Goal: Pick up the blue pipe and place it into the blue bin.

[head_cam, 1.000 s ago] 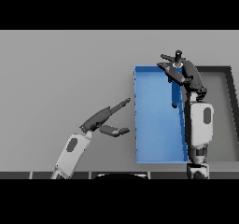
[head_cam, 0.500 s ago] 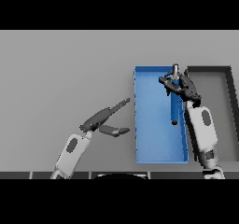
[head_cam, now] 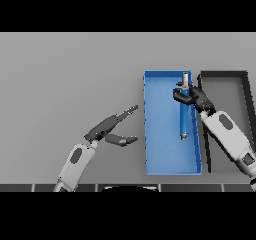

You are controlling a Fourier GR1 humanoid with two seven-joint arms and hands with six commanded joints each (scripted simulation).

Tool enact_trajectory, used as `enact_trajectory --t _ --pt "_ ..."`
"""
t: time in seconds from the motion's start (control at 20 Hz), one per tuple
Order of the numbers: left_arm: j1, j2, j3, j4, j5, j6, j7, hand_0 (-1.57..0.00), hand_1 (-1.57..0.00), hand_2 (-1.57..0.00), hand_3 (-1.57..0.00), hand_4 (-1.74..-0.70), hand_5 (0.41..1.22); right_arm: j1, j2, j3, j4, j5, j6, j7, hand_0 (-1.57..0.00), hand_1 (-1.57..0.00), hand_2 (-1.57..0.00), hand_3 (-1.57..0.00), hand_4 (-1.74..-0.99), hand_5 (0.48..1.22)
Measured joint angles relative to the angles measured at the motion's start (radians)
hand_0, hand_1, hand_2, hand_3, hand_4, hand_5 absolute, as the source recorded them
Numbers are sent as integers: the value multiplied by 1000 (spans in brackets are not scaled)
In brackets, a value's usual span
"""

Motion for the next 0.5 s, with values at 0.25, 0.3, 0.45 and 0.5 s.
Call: enact_trajectory --t 0.25,0.3,0.45,0.5 --pt "-9 -12 -2 6 -1 5 6 1 1 1 1 -929 496 -78 -59 153 0 -42 36 0 -74 -70 -67 -19 -1161 771" --pt "-8 -11 -1 7 -2 5 8 1 1 1 1 -930 496 -79 -62 157 1 -43 39 0 -59 -55 -53 -15 -1144 759" --pt "-4 -6 2 1 5 2 8 1 1 1 1 -932 497 -80 -65 175 0 -44 44 -4 -30 -28 -27 -7 -1099 725" --pt "-9 -12 -1 3 1 5 19 1 1 1 1 -931 495 -84 -65 180 3 -37 53 -3 -23 -22 -21 -6 -1095 718"
